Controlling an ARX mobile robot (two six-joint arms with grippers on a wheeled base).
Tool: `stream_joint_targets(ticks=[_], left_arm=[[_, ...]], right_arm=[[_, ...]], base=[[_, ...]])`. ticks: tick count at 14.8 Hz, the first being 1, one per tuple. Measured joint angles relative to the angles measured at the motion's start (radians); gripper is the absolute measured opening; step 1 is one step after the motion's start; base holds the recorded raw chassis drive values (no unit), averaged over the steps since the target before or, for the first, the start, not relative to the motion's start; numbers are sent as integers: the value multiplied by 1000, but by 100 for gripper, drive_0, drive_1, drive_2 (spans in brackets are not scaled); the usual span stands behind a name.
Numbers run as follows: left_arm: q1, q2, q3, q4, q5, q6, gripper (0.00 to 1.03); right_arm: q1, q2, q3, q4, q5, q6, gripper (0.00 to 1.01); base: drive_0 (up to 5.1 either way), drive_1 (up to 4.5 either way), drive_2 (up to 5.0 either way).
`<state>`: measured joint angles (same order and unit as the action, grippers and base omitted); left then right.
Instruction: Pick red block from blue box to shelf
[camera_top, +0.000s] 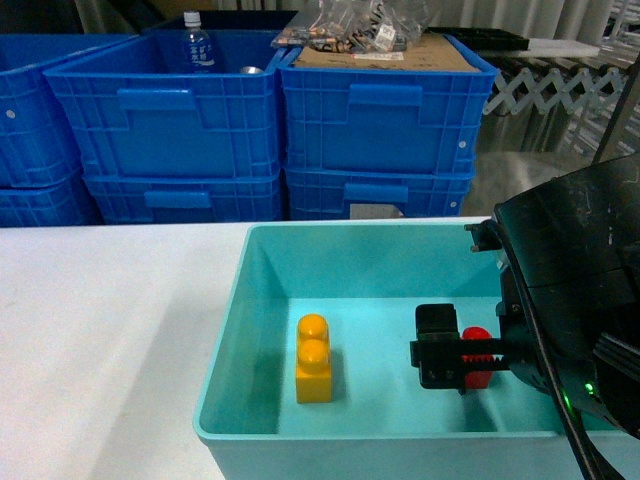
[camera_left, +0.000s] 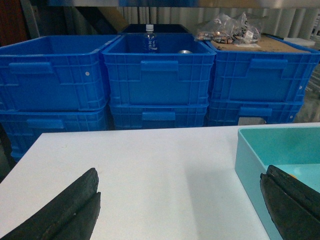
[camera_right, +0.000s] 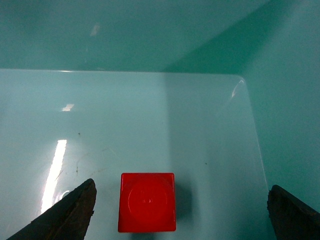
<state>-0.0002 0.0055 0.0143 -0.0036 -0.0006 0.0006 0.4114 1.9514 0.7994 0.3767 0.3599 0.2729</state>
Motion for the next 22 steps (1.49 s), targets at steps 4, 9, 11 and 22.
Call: stream_joint_targets(ticks=[4, 9, 11, 22], left_arm=[[0, 0, 0, 0, 0, 0, 98], [0, 0, 0, 0, 0, 0, 98], [0, 0, 0, 0, 0, 0, 98], [0, 0, 0, 0, 0, 0, 98]], right_arm=[[-6, 48, 44, 9, -40, 26, 98], [-6, 127, 73, 63, -39, 25, 98], [-7, 158, 78, 92, -38, 22, 98], [-12, 260, 104, 210, -28, -10, 72]], base=[[0, 0, 0], [0, 0, 0], [0, 0, 0], [0, 0, 0]])
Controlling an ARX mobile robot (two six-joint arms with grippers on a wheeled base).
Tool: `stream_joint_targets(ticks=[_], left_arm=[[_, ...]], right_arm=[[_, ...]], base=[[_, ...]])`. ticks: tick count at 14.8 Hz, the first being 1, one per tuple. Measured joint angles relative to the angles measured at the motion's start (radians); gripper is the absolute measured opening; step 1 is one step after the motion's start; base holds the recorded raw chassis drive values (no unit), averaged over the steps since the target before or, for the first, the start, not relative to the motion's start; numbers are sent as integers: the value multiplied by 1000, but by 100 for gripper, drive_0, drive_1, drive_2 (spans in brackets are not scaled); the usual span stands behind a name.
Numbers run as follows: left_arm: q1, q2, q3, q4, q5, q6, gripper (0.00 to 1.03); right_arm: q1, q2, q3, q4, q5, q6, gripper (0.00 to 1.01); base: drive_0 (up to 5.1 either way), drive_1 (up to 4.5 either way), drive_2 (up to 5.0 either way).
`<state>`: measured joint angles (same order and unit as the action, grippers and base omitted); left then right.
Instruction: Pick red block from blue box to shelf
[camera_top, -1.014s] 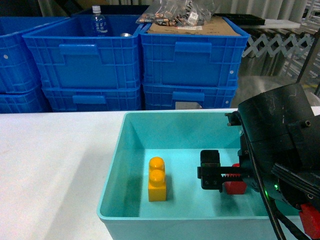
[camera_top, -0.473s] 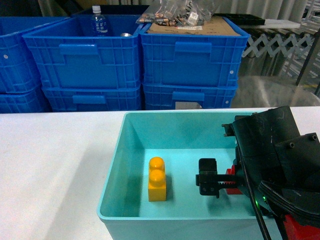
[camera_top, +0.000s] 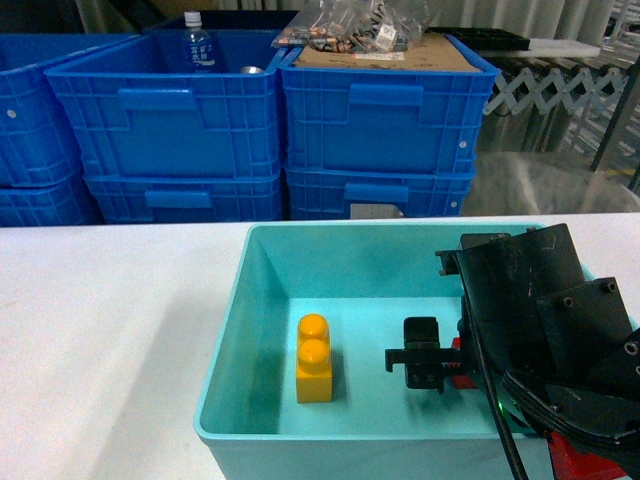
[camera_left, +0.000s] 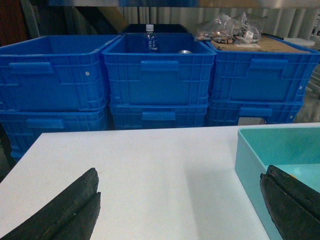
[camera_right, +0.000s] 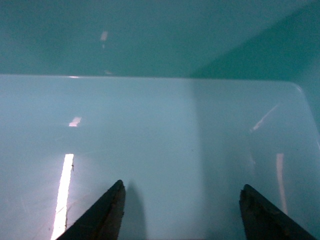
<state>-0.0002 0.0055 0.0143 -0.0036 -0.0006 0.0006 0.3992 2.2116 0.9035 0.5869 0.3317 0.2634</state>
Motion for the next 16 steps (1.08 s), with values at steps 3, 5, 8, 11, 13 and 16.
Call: stream_joint_targets(ticks=[3, 5, 8, 11, 13, 16], left_arm=[[0, 0, 0, 0, 0, 0, 98], [0, 0, 0, 0, 0, 0, 98], [0, 0, 0, 0, 0, 0, 98], [0, 0, 0, 0, 0, 0, 98], [0, 0, 0, 0, 0, 0, 98], [0, 0, 0, 0, 0, 0, 98]], right_arm=[[0, 20, 10, 11, -5, 0, 39], [1, 25, 11, 28, -6, -3, 28], [9, 8, -21, 78, -7, -23, 28], [15, -93, -86, 35, -52, -31, 28], [10, -267, -89, -1, -116, -58, 28], [-42, -508, -37, -78, -211, -111, 28]], base=[[0, 0, 0], [0, 0, 0], [0, 0, 0], [0, 0, 0], [0, 0, 0], [0, 0, 0]])
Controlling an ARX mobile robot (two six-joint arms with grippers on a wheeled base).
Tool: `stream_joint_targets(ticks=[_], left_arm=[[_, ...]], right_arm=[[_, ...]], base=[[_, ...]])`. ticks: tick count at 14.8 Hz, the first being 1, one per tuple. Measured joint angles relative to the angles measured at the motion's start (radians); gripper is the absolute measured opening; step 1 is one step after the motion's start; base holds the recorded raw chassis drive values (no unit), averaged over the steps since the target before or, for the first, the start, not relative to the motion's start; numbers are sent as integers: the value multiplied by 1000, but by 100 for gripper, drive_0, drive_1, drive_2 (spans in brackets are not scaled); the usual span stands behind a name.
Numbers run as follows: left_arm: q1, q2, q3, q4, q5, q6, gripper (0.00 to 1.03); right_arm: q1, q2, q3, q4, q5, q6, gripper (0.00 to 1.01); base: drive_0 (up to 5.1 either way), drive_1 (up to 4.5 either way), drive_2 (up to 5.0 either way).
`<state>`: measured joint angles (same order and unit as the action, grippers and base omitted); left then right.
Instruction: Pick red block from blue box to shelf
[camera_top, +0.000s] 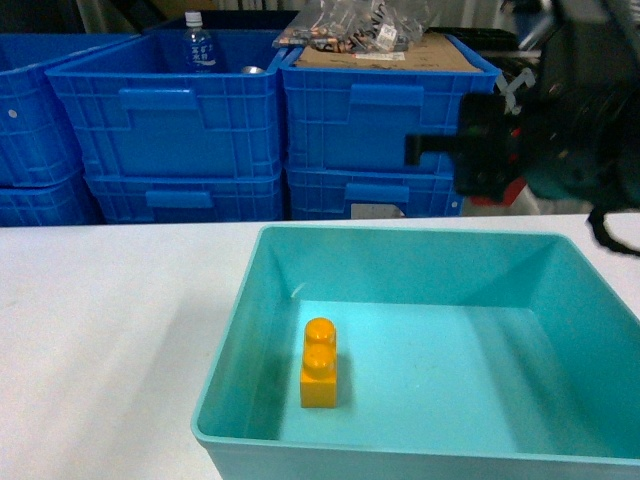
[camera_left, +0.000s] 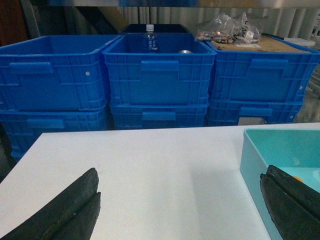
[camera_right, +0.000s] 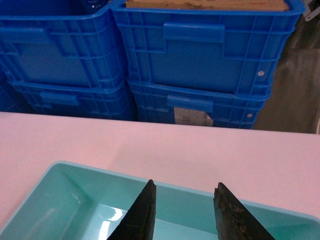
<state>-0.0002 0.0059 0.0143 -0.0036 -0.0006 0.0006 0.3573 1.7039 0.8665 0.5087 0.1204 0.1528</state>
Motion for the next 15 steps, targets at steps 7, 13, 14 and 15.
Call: stream_joint_targets(ticks=[7, 13, 14, 15], left_arm=[[0, 0, 0, 0, 0, 0, 98], [0, 0, 0, 0, 0, 0, 98], [0, 0, 0, 0, 0, 0, 98], [0, 0, 0, 0, 0, 0, 98]], right_arm=[[-353, -401, -116, -60, -178, -158, 28], [-357, -798, -444, -15, -121, -169, 28], [-357, -879, -529, -31, -120, -168, 28], [-357, -954, -600, -53, -120, -168, 28]], base=[[0, 0, 0], [0, 0, 0], [0, 0, 0], [0, 0, 0]])
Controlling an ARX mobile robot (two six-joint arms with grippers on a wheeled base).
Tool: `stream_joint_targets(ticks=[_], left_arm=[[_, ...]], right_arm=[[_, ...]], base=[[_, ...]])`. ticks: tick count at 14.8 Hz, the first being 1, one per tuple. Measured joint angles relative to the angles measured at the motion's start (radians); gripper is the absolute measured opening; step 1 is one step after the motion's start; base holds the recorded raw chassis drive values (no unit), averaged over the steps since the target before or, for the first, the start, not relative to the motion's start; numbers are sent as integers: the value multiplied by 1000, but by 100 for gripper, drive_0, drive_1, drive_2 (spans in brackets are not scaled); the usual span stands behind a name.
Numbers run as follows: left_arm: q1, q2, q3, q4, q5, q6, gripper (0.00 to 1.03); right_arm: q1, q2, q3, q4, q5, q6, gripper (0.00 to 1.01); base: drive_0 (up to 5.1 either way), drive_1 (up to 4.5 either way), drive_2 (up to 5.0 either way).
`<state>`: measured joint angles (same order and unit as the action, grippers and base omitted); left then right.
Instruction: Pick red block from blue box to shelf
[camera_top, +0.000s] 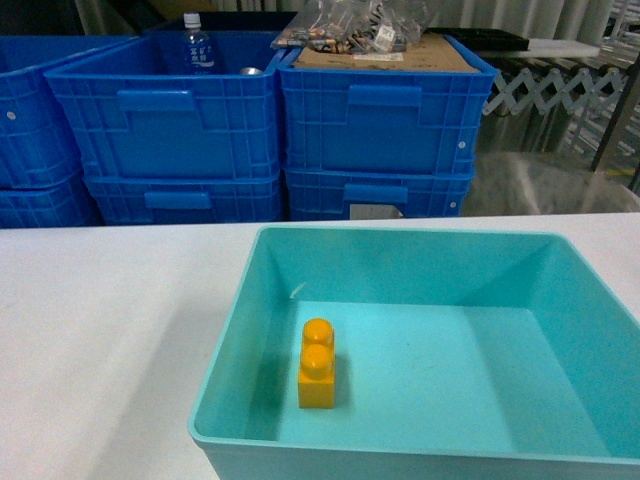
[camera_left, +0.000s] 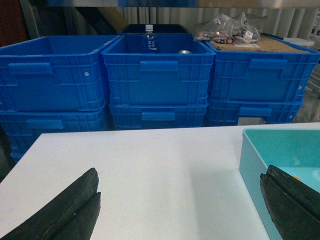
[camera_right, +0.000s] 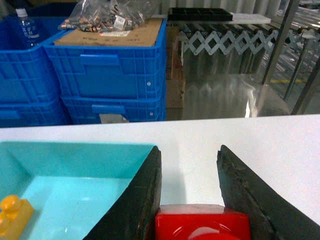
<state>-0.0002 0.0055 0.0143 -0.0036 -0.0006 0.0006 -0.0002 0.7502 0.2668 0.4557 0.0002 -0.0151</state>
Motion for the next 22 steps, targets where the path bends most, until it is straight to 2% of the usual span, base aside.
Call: stream_joint_targets(ticks=[2, 4, 5, 7, 9, 18, 19, 20, 22], left_arm=[[0, 0, 0, 0, 0, 0, 98], [0, 0, 0, 0, 0, 0, 98], [0, 0, 0, 0, 0, 0, 98], [0, 0, 0, 0, -2, 0, 98], [0, 0, 0, 0, -2, 0, 98], [0, 0, 0, 0, 0, 0, 98], [0, 0, 0, 0, 0, 0, 98], [0, 0, 0, 0, 0, 0, 98], [0, 0, 0, -1, 0, 0, 98]], right_arm=[[0, -187, -114, -86, 0, 0, 28], [0, -411, -216, -220, 0, 1, 28], [0, -589, -253, -420, 0, 3, 28], [0, -743, -251, -440, -2, 4, 28], [0, -744, -254, -474, 0, 5, 28], [0, -745, -254, -460, 0, 5, 28], [4, -742, -252, -480, 10, 13, 28], [25, -724, -249, -516, 42, 23, 28], [33, -719, -249, -513, 46, 27, 28]], base=[[0, 0, 0], [0, 0, 0], [0, 0, 0], [0, 0, 0], [0, 0, 0], [0, 0, 0], [0, 0, 0], [0, 0, 0], [0, 0, 0]])
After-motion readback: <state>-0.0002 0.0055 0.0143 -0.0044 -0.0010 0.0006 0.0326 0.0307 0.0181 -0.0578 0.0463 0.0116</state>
